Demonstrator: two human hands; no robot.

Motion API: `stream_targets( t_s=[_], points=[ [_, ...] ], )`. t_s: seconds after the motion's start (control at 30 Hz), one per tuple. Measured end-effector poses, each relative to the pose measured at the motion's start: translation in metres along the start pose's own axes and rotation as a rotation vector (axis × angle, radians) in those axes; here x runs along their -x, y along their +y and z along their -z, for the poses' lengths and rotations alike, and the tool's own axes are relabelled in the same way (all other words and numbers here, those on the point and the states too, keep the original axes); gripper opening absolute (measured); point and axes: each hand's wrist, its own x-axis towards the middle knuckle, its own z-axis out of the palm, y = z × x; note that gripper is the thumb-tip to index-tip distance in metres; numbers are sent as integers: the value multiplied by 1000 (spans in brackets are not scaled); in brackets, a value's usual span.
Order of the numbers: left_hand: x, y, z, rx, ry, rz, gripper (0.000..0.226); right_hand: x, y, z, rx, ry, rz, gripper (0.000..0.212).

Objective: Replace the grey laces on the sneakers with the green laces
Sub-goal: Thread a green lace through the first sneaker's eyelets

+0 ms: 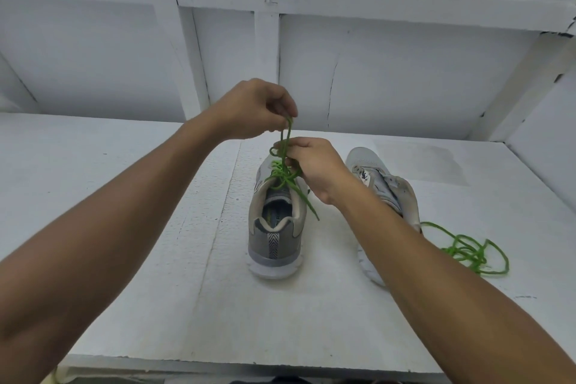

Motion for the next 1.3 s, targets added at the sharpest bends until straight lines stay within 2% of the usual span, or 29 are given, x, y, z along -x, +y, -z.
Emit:
stream_targets(
  t_s=[0.2,0.37,0.6,0.87,1.1,1.3],
  points=[
    [-5,-10,-10,67,44,48,29,3,-2,5,-77,-3,15,15],
    [11,-27,-22,-21,-53,105,25,-1,2,9,-161,44,0,10],
    [21,-39,-36,43,-29,130,12,0,-4,9,-87,56,33,3],
    [31,-37,-49,295,-40,183,15,-1,-5,9,33,73,113,10],
    [29,-42,-49,337,-8,210,14,4,-7,9,-73,59,66,9],
    [29,-39,-50,350,6,194,13,3,-6,13,-8,85,32,7]
  ],
)
